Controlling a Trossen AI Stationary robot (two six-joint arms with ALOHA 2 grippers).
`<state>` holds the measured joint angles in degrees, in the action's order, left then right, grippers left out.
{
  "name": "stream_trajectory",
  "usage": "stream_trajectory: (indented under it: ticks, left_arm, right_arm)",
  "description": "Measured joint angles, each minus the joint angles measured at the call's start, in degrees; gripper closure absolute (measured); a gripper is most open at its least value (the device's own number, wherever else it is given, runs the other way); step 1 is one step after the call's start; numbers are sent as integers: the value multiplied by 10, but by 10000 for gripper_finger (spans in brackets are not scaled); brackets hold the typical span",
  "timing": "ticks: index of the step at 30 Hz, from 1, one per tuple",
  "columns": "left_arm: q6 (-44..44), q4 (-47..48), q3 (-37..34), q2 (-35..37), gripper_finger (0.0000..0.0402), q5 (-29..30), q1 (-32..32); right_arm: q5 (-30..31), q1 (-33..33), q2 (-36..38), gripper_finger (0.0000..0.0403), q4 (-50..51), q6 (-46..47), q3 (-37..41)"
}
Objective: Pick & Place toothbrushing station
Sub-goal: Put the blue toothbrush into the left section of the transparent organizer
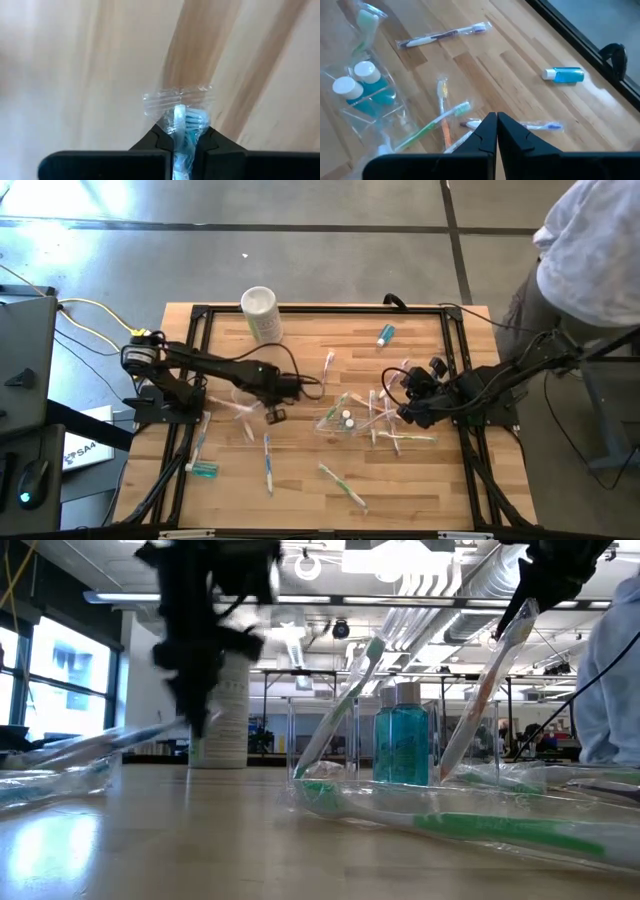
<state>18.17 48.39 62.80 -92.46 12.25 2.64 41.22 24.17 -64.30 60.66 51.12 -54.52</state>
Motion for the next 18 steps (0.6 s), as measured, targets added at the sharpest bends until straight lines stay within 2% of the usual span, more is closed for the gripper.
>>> stream_trajectory:
  ticks: [4, 9, 12, 14, 18]
  left_arm:
    - [-66, -27, 86, 3, 390, 65, 0]
    - [-136, -100, 164, 14, 391, 94, 13]
    - [-150, -151, 177, 27, 391, 95, 21]
    - [-129, -214, 177, 37, 391, 95, 28]
    - [-114, -250, 172, 60, 391, 123, 41]
  right_arm:
    - [5, 10, 0, 399, -1, -2, 0]
    - [6, 29, 0, 398, -1, -2, 0]
    - [7, 41, 0, 399, 0, -1, 0]
    - [11, 49, 0, 399, 0, -1, 0]
    - [34, 70, 0, 399, 0, 3, 0]
